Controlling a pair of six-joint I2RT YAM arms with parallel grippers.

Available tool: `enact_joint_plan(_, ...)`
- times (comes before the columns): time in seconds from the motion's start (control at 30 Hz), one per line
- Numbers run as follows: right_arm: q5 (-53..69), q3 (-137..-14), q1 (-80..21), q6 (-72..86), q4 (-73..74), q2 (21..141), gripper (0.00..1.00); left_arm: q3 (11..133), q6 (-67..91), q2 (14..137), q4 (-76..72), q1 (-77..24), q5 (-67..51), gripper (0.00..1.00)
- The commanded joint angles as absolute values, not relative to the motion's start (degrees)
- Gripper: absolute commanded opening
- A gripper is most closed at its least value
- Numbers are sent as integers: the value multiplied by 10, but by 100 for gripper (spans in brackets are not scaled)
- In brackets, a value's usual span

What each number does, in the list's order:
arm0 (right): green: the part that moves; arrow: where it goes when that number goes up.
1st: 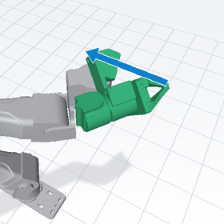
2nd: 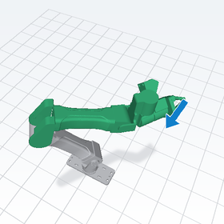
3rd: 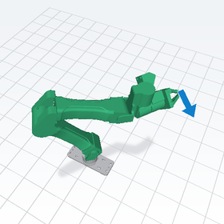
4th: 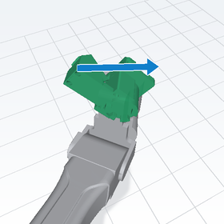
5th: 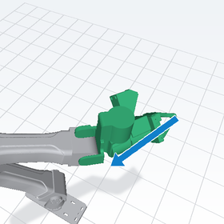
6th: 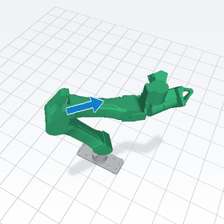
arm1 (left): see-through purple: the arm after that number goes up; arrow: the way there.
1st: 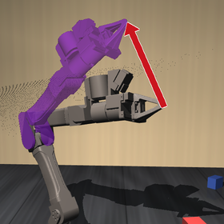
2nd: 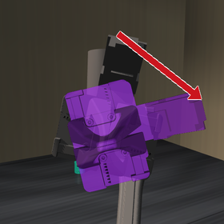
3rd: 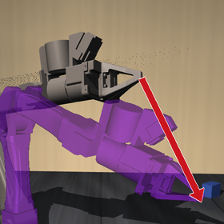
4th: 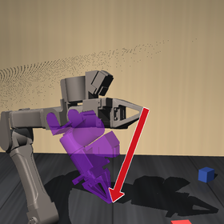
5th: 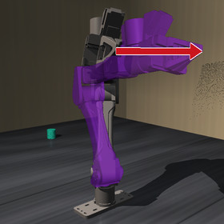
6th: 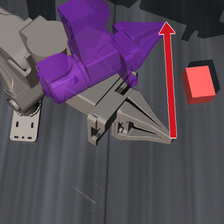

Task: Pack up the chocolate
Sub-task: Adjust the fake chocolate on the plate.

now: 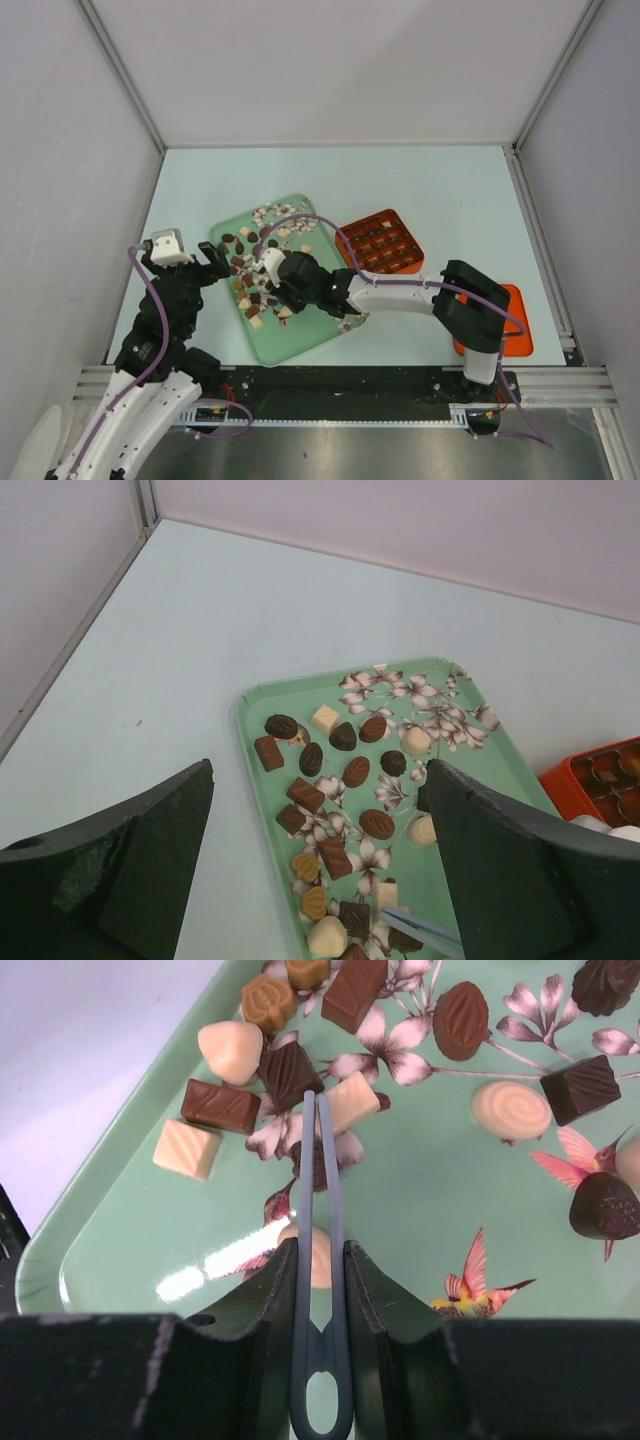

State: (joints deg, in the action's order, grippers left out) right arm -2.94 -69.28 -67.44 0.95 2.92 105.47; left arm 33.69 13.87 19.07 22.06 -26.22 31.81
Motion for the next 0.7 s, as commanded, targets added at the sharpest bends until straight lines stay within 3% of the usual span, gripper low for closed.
enact_joint_plan(0.0, -60, -709, -672, -21, 90, 1048, 22, 336, 128, 191, 214, -257, 322, 92)
enact_joint_plan(0.17, -132, -709, -663, -53, 145, 1024, 22, 336, 128, 190, 214, -257, 323, 92)
enact_joint_plan(0.67, -154, -658, -610, -37, 197, 924, 22, 336, 127, 192, 214, -257, 320, 92)
